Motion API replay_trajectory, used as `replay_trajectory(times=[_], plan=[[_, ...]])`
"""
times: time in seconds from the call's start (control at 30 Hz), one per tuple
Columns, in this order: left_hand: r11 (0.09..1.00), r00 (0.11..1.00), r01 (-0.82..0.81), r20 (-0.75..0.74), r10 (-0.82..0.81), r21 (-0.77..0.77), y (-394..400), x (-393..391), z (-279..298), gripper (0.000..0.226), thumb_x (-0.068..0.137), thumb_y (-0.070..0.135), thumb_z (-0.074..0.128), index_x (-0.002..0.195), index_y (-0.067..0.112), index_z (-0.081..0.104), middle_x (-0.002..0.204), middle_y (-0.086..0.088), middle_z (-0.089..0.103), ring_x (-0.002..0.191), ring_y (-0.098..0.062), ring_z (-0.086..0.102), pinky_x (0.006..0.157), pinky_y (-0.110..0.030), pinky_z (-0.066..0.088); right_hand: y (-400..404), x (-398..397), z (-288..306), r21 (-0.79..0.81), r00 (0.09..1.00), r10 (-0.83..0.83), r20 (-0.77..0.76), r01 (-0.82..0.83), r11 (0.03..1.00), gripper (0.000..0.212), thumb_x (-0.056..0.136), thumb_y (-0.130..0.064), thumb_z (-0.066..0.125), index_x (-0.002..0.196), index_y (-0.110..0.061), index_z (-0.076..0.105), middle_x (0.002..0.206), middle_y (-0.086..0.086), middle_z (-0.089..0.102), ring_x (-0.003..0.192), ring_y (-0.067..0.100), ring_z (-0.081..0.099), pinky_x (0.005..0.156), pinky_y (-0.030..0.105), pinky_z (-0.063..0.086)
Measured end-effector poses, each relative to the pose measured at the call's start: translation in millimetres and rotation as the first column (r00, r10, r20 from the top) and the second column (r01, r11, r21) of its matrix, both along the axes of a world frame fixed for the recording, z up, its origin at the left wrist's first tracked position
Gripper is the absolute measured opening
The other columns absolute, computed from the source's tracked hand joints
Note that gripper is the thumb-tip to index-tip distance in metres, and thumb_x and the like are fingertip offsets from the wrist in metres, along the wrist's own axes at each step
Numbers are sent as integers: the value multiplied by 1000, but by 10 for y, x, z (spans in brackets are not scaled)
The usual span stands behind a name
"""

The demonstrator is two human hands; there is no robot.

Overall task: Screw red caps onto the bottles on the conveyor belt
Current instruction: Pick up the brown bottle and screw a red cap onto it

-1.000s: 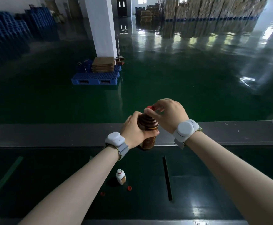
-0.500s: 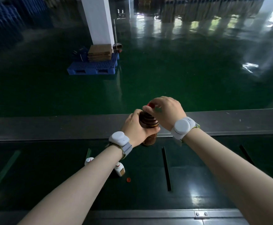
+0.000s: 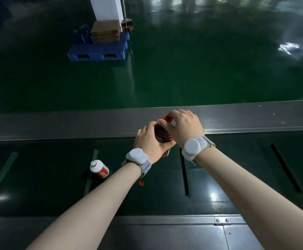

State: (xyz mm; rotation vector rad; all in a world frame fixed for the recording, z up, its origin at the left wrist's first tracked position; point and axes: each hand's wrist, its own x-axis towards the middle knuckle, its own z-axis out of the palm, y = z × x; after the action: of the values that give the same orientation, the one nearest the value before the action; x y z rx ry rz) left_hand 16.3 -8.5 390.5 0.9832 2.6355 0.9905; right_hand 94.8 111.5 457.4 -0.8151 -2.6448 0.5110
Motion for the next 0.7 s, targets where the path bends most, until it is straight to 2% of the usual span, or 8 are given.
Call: replay_trajectory(times=[0.13,0.3,0.47,0.57,0.7], plan=[[998,994,35,104,-30,-49,9,-12,-347,69,66,71,80,118,36,50,116,8,69,107,-23,54,77,-37,45,13,-31,-382,-55,994,18,105,-12,998,47,94,-58,66,104,-13,74,103,10,66,98,33,61,85,41,53],[990,969,83,240,-54,-113,49,-49,-787,73,73,60,84,131,30,52,118,3,71,113,-27,58,79,-38,47,19,-69,-838,-159,982,44,182,-15,987,37,93,-47,70,98,-10,70,97,8,65,94,30,60,77,33,46],[983,945,107,323,-54,-151,36,-167,-1409,79,74,50,89,142,30,54,136,2,62,119,-25,64,92,-37,52,34,-110,-1518,-267,968,20,250,49,962,32,91,-42,71,96,-10,69,96,5,61,95,28,58,75,31,41],[979,936,98,352,-30,-179,-2,-193,-1895,73,79,45,88,143,29,56,138,2,63,119,-23,67,97,-43,56,39,-123,-2021,-298,956,24,293,68,952,30,90,-39,70,97,-9,70,98,7,64,97,30,59,75,32,41],[972,935,84,355,-1,-219,-179,-82,-2498,65,87,45,82,144,30,55,141,4,63,115,-19,69,94,-42,58,1,-66,-2665,-302,930,39,366,79,950,32,93,-37,69,100,-5,68,103,14,64,100,34,58,79,36,46]])
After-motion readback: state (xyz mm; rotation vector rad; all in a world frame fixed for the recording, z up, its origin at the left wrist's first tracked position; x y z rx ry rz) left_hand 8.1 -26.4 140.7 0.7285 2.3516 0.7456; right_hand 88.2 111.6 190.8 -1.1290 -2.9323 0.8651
